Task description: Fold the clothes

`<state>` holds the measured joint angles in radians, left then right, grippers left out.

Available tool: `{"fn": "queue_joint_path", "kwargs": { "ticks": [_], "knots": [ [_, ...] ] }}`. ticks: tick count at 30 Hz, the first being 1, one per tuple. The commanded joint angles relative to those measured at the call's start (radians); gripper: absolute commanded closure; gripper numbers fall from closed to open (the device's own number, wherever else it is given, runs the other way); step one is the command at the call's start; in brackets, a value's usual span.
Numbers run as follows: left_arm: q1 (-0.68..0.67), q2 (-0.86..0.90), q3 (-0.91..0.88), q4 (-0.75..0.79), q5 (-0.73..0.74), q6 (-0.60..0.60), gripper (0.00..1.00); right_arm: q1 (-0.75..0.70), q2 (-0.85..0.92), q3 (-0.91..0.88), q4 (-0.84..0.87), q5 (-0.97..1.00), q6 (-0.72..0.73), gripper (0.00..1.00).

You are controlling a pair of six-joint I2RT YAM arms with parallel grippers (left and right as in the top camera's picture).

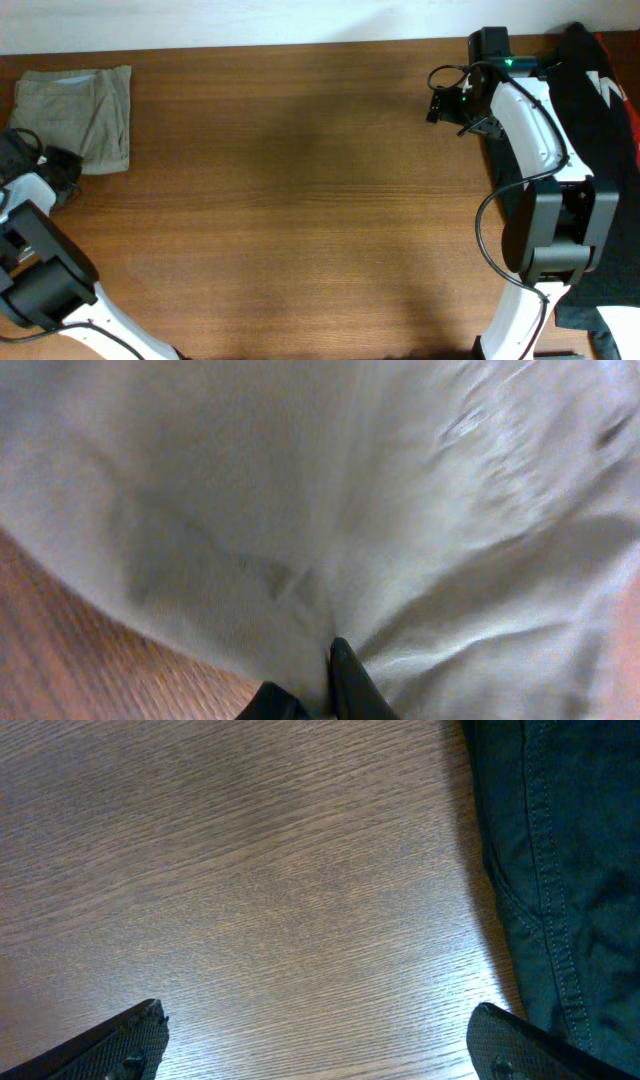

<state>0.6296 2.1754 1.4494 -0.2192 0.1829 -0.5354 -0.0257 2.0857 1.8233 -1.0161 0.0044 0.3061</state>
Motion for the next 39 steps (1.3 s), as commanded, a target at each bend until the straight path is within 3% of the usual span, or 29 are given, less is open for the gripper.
{"fn": "queue_joint_path", "kwargs": {
  "ticks": [1,8,20,22,25,28,29,33,35,37,39],
  "knots": [
    [0.017,0.135,0.015,0.000,0.065,0.123,0.91,-0.006,-0.021,0.015,0.000,0.016,-0.002,0.01],
    [0.016,0.182,0.108,0.004,0.110,0.182,0.90,-0.006,-0.021,0.015,0.000,0.016,-0.002,0.01],
    [-0.038,0.182,0.155,0.194,0.106,0.193,0.90,-0.006,-0.021,0.015,0.000,0.016,-0.002,0.01],
    [-0.035,0.182,0.155,0.199,0.106,0.193,0.78,-0.006,-0.021,0.015,0.000,0.016,-0.002,0.01],
    [-0.016,0.182,0.155,0.175,0.106,0.193,0.75,-0.006,-0.021,0.015,0.000,0.016,-0.002,0.01],
    [0.018,0.182,0.156,0.150,0.110,0.193,0.61,-0.006,-0.021,0.015,0.000,0.016,-0.002,0.01],
    [0.024,0.180,0.156,0.134,0.110,0.193,0.43,-0.006,-0.021,0.015,0.000,0.016,-0.002,0.01],
    [0.026,0.152,0.195,0.018,0.109,0.193,0.37,-0.006,-0.021,0.015,0.000,0.016,-0.002,0.01],
    [0.026,0.121,0.220,-0.039,0.109,0.193,0.30,-0.006,-0.021,0.015,0.000,0.016,-0.002,0.01],
    [0.025,0.078,0.231,-0.074,0.109,0.193,0.30,-0.006,-0.021,0.015,0.000,0.016,-0.002,0.01],
    [0.021,0.029,0.231,-0.094,0.109,0.193,0.47,-0.006,-0.021,0.015,0.000,0.016,-0.002,0.01]
  ]
}}
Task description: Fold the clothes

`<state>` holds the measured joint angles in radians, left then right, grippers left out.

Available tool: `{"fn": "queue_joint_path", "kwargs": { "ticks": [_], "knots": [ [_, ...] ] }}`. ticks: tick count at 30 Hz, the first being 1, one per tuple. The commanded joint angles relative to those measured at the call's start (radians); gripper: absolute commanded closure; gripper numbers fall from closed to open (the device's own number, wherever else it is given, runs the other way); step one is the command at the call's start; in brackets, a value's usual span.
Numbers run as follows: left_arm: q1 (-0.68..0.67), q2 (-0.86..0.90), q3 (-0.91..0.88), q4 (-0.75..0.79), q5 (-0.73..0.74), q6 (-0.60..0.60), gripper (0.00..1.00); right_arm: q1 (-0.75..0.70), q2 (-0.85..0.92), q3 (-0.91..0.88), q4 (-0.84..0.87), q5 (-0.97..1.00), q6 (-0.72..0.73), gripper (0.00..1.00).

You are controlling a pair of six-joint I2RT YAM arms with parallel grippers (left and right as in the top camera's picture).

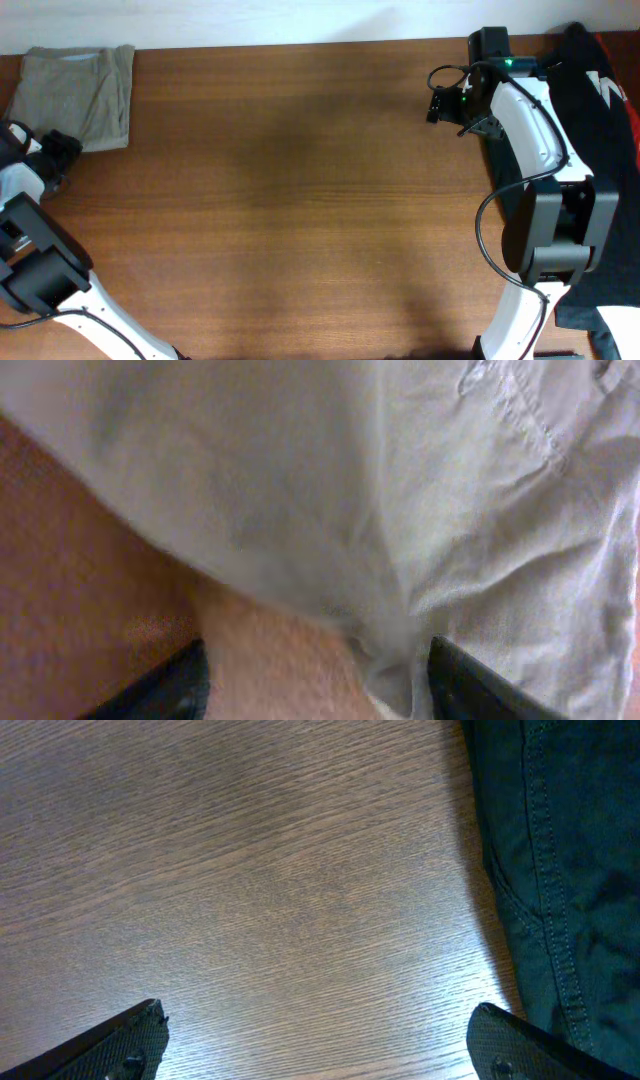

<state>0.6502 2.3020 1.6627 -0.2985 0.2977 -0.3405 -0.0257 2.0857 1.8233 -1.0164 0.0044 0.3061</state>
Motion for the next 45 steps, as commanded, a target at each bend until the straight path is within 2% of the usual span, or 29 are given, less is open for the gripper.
{"fn": "queue_joint_path", "kwargs": {
  "ticks": [1,2,3,4,8,12,19,24,26,29,33,36,41,45],
  "knots": [
    [-0.004,-0.117,0.018,-0.017,-0.005,-0.002,0.60,-0.006,-0.021,0.015,0.001,0.016,-0.002,0.01],
    [-0.015,-0.140,0.018,-0.017,-0.005,-0.002,0.86,-0.006,-0.021,0.015,0.001,0.016,-0.002,0.01],
    [-0.029,-0.152,0.018,-0.013,-0.005,-0.002,0.96,-0.006,-0.021,0.015,0.001,0.016,-0.002,0.01],
    [-0.047,-0.154,0.018,-0.005,-0.006,-0.002,0.99,-0.006,-0.021,0.015,0.001,0.016,-0.002,0.01],
    [-0.119,-0.151,0.017,-0.036,-0.160,-0.002,0.99,-0.006,-0.021,0.015,0.001,0.016,-0.002,0.01],
    [-0.169,-0.085,0.017,-0.052,-0.232,-0.002,0.99,-0.006,-0.021,0.015,0.001,0.016,-0.002,0.01],
    [-0.186,-0.010,0.018,-0.113,-0.230,-0.002,0.99,-0.006,-0.021,0.015,0.001,0.016,-0.002,0.01],
    [-0.210,-0.057,0.027,-0.114,-0.192,0.006,0.99,-0.006,-0.021,0.015,0.001,0.016,-0.002,0.01],
    [-0.212,-0.108,0.042,-0.113,-0.173,0.052,0.99,-0.006,-0.021,0.015,0.001,0.016,-0.002,0.01],
    [-0.183,-0.171,0.061,-0.081,-0.275,0.055,0.99,-0.006,-0.021,0.015,0.001,0.016,-0.002,0.01],
    [-0.122,-0.166,0.055,-0.070,-0.469,0.055,0.99,-0.006,-0.021,0.015,0.001,0.016,-0.002,0.01],
    [-0.076,-0.133,0.055,-0.037,-0.470,0.055,0.99,-0.006,-0.021,0.015,0.001,0.016,-0.002,0.01],
    [-0.056,-0.014,0.055,0.112,-0.434,0.187,0.99,-0.006,-0.021,0.015,0.001,0.016,-0.002,0.01],
    [-0.037,0.059,0.055,0.176,-0.428,0.227,0.99,-0.006,-0.021,0.015,0.001,0.016,-0.002,0.01]
  ]
}}
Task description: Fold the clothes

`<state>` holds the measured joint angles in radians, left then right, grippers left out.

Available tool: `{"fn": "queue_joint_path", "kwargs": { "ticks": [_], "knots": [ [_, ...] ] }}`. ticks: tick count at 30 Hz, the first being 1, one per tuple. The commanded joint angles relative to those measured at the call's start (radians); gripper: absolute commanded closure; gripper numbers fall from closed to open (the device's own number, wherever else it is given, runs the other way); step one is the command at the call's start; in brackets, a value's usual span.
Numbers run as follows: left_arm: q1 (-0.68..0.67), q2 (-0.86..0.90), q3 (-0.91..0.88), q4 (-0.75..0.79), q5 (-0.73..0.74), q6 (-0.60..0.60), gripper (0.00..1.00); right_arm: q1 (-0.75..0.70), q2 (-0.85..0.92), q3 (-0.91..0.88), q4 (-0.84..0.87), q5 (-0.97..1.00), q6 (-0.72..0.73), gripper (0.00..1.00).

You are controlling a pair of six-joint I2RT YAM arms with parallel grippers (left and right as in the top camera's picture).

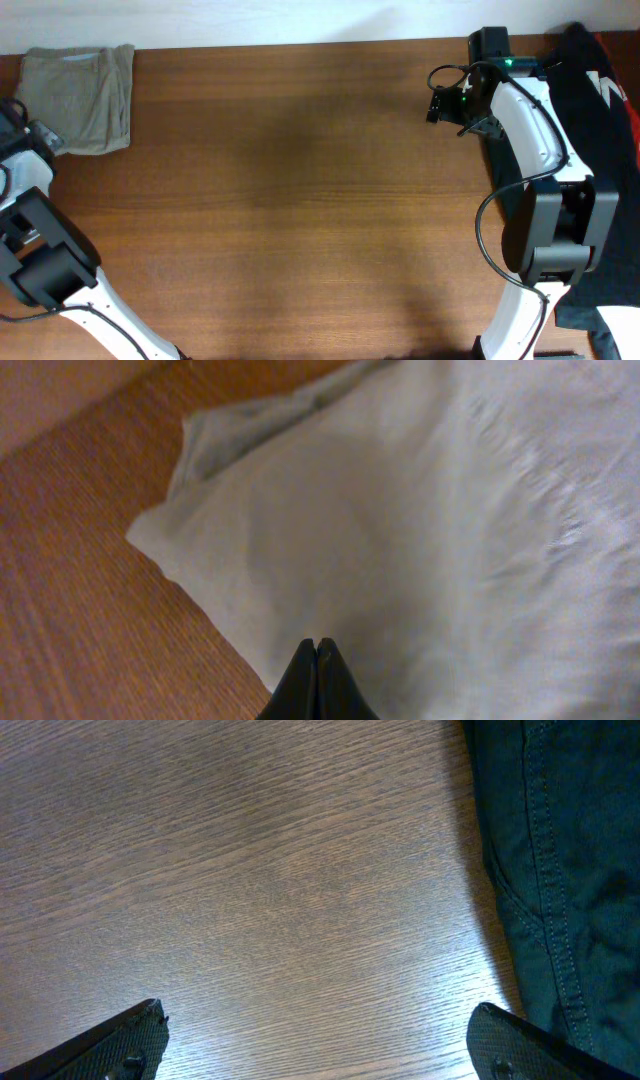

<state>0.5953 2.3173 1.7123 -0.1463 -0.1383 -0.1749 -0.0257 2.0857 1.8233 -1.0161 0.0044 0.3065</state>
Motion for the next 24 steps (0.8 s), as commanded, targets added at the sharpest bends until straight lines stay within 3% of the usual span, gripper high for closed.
{"fn": "queue_joint_path", "kwargs": {
  "ticks": [1,7,12,15,16,17,18,19,20,23,24],
  "knots": [
    [0.022,0.060,0.005,0.038,0.011,0.081,0.98,-0.006,-0.021,0.015,0.000,0.016,-0.002,0.01],
    [0.062,0.076,0.029,-0.003,0.011,0.124,0.94,-0.008,-0.021,0.015,0.000,0.016,-0.002,0.01],
    [0.041,0.048,0.249,-0.268,0.011,0.124,0.91,-0.008,-0.021,0.015,0.000,0.016,-0.002,0.01],
    [0.000,-0.064,0.296,-0.301,0.015,0.123,0.91,-0.008,-0.021,0.015,0.000,0.016,-0.002,0.01],
    [-0.015,-0.107,0.296,-0.306,0.037,0.123,0.83,-0.008,-0.021,0.015,0.000,0.016,-0.003,0.01],
    [-0.040,-0.168,0.296,-0.331,0.120,0.123,0.62,-0.008,-0.021,0.015,0.000,0.016,-0.003,0.01],
    [-0.060,-0.211,0.296,-0.365,0.216,0.123,0.54,-0.008,-0.021,0.015,0.000,0.016,-0.003,0.01],
    [-0.077,-0.240,0.296,-0.385,0.304,0.123,0.48,-0.008,-0.021,0.015,0.071,0.055,-0.013,0.01],
    [-0.103,-0.274,0.296,-0.413,0.420,0.123,0.33,-0.009,-0.021,0.015,0.167,0.045,-0.013,0.01],
    [-0.159,-0.304,0.296,-0.441,0.596,0.122,0.16,-0.008,-0.021,0.015,0.220,0.045,-0.013,0.01],
    [-0.179,-0.304,0.296,-0.443,0.660,0.122,0.03,-0.008,-0.021,0.015,0.225,0.026,0.001,0.01]
  ]
}}
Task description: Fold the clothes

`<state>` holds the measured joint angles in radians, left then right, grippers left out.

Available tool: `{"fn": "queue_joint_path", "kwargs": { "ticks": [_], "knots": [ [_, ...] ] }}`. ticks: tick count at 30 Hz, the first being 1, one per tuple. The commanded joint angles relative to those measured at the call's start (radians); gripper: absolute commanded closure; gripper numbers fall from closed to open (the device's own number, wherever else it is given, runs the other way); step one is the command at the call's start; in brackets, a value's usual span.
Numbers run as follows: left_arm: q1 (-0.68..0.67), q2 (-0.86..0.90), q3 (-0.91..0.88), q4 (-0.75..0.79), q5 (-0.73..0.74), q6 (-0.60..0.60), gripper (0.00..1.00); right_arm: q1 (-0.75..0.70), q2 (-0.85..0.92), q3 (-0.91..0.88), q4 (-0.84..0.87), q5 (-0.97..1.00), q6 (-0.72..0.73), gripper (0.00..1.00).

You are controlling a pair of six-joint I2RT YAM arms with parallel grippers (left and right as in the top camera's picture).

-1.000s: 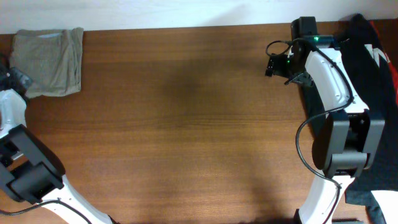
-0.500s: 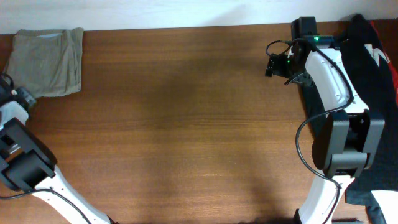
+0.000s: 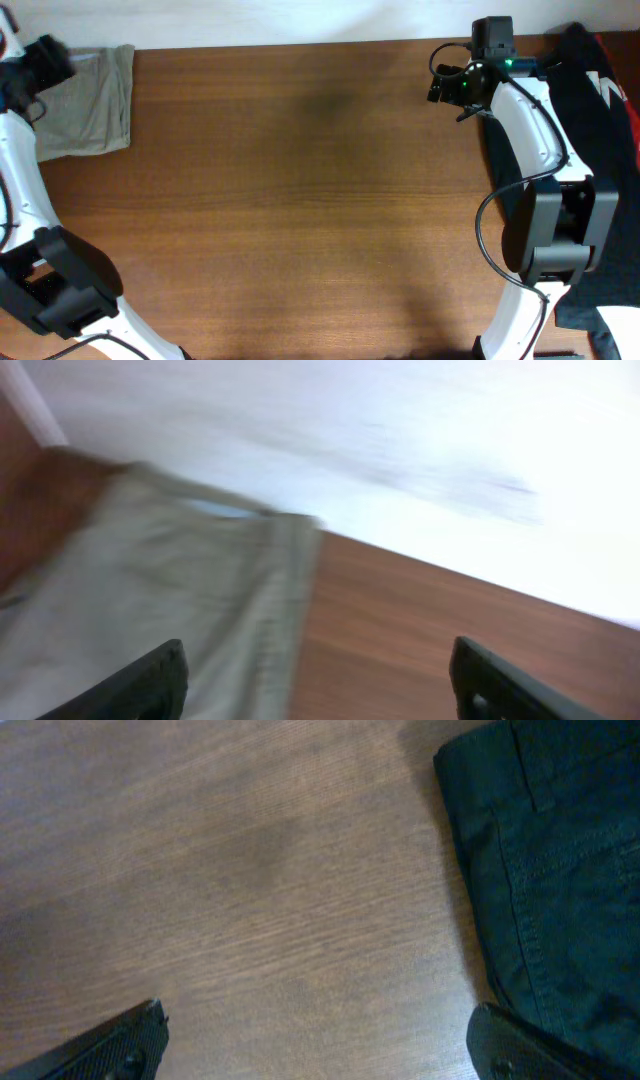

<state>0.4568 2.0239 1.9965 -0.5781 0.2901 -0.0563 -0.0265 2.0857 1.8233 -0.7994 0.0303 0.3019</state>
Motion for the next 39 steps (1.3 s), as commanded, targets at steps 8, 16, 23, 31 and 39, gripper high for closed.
{"fn": "queue_joint_path", "kwargs": {
  "ticks": [8,16,23,31,39],
  "knots": [
    [-0.119,-0.010,0.012,-0.076,0.290,0.005,0.01,-0.006,-0.204,0.031,-0.073,-0.184,0.021,0.02],
    [-0.119,-0.010,0.012,-0.091,0.290,0.005,0.01,0.060,-0.630,0.031,-0.350,-0.195,0.022,0.01],
    [-0.119,-0.010,0.012,-0.091,0.290,0.005,0.01,0.059,-0.722,0.030,-0.443,-0.270,0.021,0.01],
    [-0.119,-0.010,0.012,-0.091,0.290,0.005,0.01,0.059,-0.704,0.030,-0.581,-0.227,0.017,0.02],
    [-0.119,-0.010,0.012,-0.091,0.290,0.005,0.01,0.059,-0.979,-0.082,-0.552,-0.035,0.018,0.01]
  ]
}}
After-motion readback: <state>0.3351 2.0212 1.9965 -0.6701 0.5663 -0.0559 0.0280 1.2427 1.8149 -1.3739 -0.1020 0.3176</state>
